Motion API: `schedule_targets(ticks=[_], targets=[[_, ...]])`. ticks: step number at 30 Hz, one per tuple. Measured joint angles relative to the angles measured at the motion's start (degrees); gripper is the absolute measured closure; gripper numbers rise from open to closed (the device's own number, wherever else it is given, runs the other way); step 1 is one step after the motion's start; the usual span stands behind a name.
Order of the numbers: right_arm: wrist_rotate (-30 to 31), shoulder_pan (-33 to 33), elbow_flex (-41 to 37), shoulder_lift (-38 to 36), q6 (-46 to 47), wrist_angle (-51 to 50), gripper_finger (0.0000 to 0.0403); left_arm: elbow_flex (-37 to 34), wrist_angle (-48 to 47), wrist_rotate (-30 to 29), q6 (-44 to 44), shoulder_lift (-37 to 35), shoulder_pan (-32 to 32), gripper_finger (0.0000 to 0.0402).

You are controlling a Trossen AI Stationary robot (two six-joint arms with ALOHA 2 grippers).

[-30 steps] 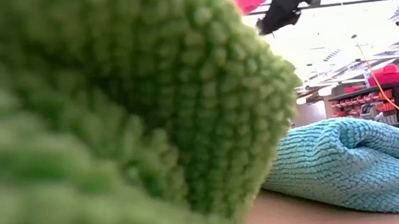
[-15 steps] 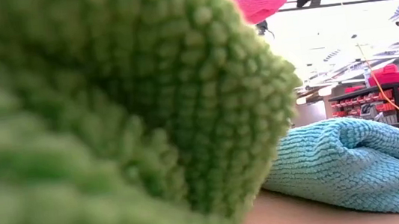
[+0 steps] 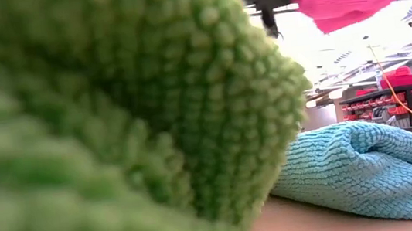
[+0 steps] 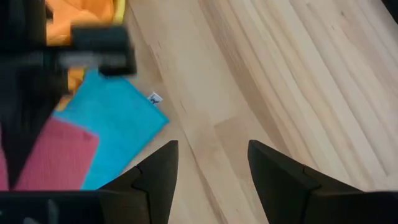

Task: Fold microfiber towels
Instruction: Put the folded pink towel into the transparent bin

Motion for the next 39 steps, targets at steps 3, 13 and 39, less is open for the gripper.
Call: schedule_targets(ticks=[3, 13, 39], targets=[[-0.02, 0.00, 0.00, 0.00, 0.13, -0.05, 0.0201, 6.34, -5.89, 0.01, 1.95, 3.12, -1.58, 0.0358], [-0.02, 0.00, 0.00, 0.00, -2.17, -0.71, 0.0201, 27.69, -18.88, 0.16, 7.81, 14.48, -4.45, 0.0370], [-1.35, 25.36, 0.00, -0.52, 10.43, -9.73, 0.0201, 38.07, -28.98, -17.01, 53.62, 19.64, -5.89, 0.0371]])
